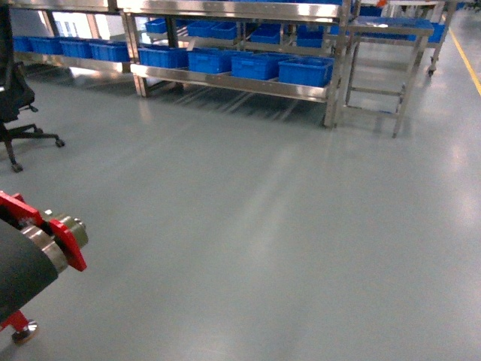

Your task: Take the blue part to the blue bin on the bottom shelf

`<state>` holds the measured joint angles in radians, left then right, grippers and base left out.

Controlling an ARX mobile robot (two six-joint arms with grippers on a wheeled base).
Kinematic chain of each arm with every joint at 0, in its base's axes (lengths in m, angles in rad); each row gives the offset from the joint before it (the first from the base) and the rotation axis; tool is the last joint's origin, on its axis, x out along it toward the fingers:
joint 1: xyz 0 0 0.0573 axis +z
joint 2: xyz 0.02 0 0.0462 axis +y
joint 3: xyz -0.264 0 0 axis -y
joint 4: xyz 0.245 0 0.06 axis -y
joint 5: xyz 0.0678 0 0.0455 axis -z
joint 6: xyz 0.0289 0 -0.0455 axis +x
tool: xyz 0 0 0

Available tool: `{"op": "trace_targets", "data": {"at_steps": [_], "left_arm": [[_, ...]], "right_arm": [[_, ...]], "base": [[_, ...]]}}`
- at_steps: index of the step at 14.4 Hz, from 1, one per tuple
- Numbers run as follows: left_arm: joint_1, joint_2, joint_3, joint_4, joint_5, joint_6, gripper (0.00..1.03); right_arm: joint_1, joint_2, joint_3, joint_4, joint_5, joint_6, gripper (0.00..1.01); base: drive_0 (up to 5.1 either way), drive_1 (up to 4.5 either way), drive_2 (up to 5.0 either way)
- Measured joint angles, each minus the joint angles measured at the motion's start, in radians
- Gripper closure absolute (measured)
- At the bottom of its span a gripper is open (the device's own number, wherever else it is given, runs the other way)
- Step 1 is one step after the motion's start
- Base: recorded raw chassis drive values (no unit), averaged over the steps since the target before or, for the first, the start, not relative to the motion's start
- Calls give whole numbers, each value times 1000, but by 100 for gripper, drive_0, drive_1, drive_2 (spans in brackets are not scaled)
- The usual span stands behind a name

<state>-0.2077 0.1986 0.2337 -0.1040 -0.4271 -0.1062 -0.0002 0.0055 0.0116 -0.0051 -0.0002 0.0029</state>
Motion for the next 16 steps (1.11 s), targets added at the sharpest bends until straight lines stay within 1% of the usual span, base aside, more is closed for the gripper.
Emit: {"op": "trace_targets", "data": {"at_steps": [16], "left_arm": [[0, 0, 0, 0, 0, 0, 60]], "right_arm": [[0, 0, 0, 0, 0, 0, 3]], "base": [[-159, -159, -159]]}}
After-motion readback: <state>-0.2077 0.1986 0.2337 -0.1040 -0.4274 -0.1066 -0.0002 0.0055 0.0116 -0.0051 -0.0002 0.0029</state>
